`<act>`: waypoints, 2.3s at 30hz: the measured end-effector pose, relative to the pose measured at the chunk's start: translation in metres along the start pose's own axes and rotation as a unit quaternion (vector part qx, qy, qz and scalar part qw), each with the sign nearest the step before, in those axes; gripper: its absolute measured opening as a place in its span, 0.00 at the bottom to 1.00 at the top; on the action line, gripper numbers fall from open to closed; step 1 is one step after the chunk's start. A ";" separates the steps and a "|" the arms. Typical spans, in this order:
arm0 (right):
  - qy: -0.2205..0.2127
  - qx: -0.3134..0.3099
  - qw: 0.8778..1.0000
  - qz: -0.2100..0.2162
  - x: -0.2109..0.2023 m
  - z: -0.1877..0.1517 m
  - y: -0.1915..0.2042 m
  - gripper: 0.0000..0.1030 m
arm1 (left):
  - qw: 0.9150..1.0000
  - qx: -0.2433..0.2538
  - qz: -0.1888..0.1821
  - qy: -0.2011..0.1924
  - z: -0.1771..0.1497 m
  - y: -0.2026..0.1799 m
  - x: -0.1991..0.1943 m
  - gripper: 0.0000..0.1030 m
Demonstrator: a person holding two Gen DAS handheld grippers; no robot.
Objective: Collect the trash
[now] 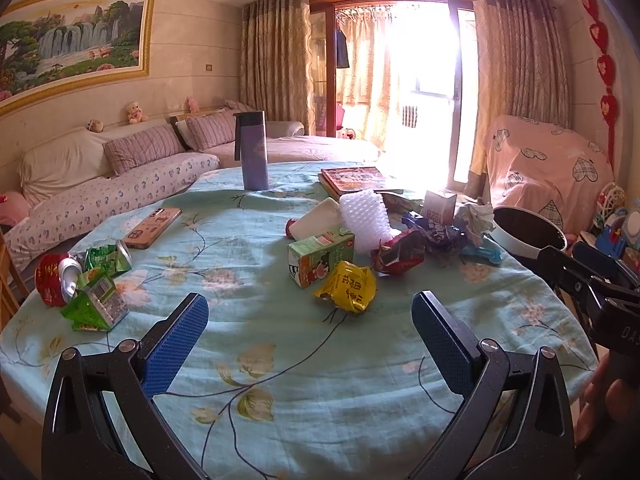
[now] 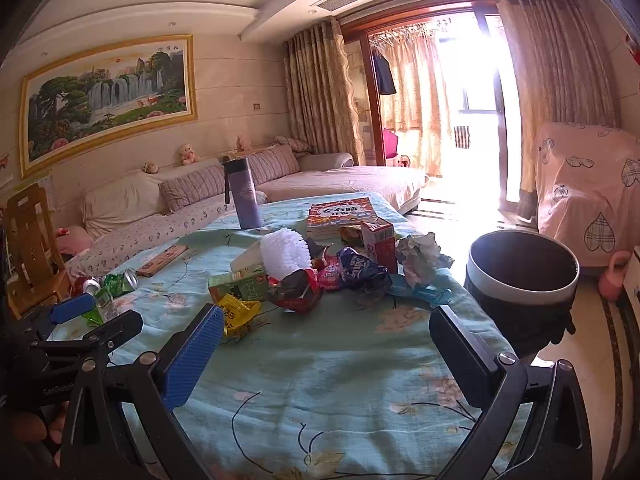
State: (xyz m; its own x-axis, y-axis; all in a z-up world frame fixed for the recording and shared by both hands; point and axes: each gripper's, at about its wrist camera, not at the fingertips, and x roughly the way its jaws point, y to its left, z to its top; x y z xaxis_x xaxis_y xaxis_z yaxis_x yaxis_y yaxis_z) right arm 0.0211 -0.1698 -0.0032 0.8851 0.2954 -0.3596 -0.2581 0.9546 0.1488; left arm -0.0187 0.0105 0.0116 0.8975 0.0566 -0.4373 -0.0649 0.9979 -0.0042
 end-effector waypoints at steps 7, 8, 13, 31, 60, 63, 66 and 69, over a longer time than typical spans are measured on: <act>0.003 0.004 1.000 0.006 0.002 0.000 0.000 1.00 | 1.000 -0.004 -0.001 0.002 0.000 0.001 0.001 1.00; 0.003 0.004 1.000 0.006 0.002 0.000 -0.001 1.00 | 1.000 -0.004 0.000 0.001 0.000 0.001 0.001 1.00; 0.004 0.005 1.000 0.008 0.002 -0.001 0.000 1.00 | 1.000 -0.004 -0.001 0.002 0.000 0.001 0.002 1.00; 0.007 0.006 1.000 0.013 0.005 -0.004 0.003 1.00 | 1.000 -0.005 -0.004 0.007 -0.002 -0.001 0.004 1.00; 0.026 0.010 0.999 0.039 0.024 0.009 0.003 1.00 | 0.999 -0.004 -0.021 0.043 0.001 0.006 0.030 1.00; 0.039 0.015 0.998 0.045 0.036 0.011 0.002 1.00 | 0.998 -0.003 -0.024 0.053 0.004 0.007 0.042 1.00; 0.060 0.020 0.997 0.051 0.054 0.011 0.000 0.99 | 0.998 0.005 -0.023 0.060 0.005 0.004 0.054 0.98; 0.080 0.030 0.995 0.057 0.071 0.010 -0.003 0.87 | 0.997 0.010 -0.027 0.072 0.006 0.001 0.068 0.93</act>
State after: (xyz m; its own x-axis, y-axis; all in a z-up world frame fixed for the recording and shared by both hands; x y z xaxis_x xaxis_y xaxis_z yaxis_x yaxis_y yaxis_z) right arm 0.0892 -0.1521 -0.0198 0.7768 0.4095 -0.4785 -0.3259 0.9115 0.2510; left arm 0.0448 0.0154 -0.0127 0.8277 -0.0017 -0.5611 -0.0073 0.9999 -0.0138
